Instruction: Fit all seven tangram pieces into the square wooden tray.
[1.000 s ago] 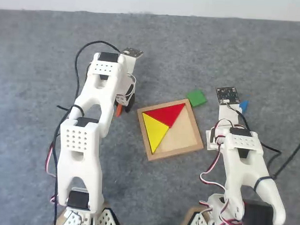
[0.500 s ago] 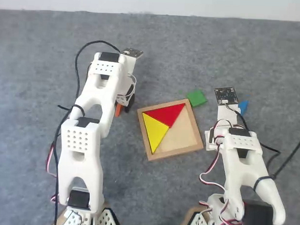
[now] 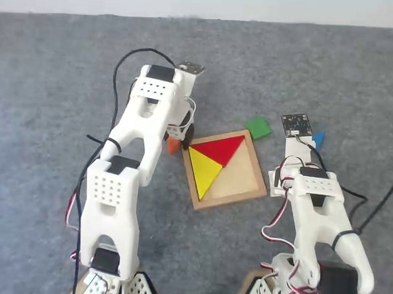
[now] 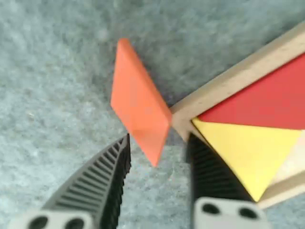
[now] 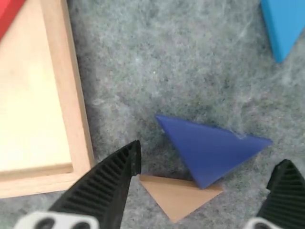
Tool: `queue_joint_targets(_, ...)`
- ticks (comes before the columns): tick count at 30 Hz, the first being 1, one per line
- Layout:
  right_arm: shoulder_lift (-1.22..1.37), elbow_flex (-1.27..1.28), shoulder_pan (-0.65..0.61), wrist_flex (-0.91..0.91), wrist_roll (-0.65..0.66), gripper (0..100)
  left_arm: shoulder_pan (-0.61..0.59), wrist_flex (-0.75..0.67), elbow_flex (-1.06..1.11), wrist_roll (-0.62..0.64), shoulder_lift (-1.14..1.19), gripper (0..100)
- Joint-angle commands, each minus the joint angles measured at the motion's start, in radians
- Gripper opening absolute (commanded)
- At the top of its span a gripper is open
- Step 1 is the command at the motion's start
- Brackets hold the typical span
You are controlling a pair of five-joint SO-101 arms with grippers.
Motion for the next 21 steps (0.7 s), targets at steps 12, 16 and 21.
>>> queue_joint_targets(12, -0.033, 0.003, -0.013, -0.019, 0.031, 41.3, -0.031, -0.106, -0.016, 0.157, -0.034, 27)
queue_joint_targets(16, -0.033, 0.003, -0.028, -0.019, 0.035, 41.3, -0.057, -0.143, -0.016, 0.172, 0.066, 27)
queue_joint_targets(21, -0.033, 0.003, -0.031, -0.019, 0.035, 41.3, -0.057, -0.121, -0.045, 0.166, 0.127, 27)
